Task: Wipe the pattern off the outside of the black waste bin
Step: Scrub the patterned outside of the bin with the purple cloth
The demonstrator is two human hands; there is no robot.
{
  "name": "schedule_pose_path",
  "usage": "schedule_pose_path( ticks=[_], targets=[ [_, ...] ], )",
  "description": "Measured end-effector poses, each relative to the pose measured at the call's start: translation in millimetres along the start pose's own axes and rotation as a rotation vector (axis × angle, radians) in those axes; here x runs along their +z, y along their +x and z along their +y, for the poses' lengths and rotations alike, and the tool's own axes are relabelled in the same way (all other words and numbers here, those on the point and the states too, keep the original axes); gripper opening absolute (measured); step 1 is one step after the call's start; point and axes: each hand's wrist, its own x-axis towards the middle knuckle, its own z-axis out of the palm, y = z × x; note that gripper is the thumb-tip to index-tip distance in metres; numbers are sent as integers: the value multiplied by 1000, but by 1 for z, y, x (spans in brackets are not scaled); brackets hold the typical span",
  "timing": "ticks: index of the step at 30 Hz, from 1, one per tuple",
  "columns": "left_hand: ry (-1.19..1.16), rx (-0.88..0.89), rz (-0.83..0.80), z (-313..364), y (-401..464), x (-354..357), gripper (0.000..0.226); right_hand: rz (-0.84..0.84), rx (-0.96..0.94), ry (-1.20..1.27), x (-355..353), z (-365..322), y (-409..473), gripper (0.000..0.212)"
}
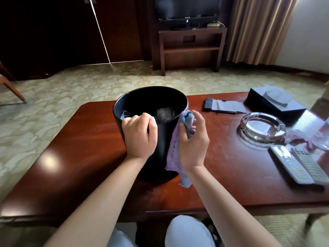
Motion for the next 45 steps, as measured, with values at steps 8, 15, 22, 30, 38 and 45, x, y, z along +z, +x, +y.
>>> schedule_pose_path(
  ticks=[8,15,22,30,38,45],
  targets=[
    [-6,-3,6,0,0,1,31,-58,139,-81,3,15,-7,17],
    [-9,1,3,0,0,1,32,-114,271,-5,-5,10,-9,13],
    [-5,4,28,0,0,1,31,-47,218,82,2,17,-2,14],
    [9,22,59,0,-1,4,32,-298,777,-223,-6,73,-48,7],
    [11,39,67,-1,-1,5,32,-46,505,65,3,57,-37,7],
    [59,37,74,-3,-1,6,36,-298,766,-266,-6,108,-61,8]
  ],
)
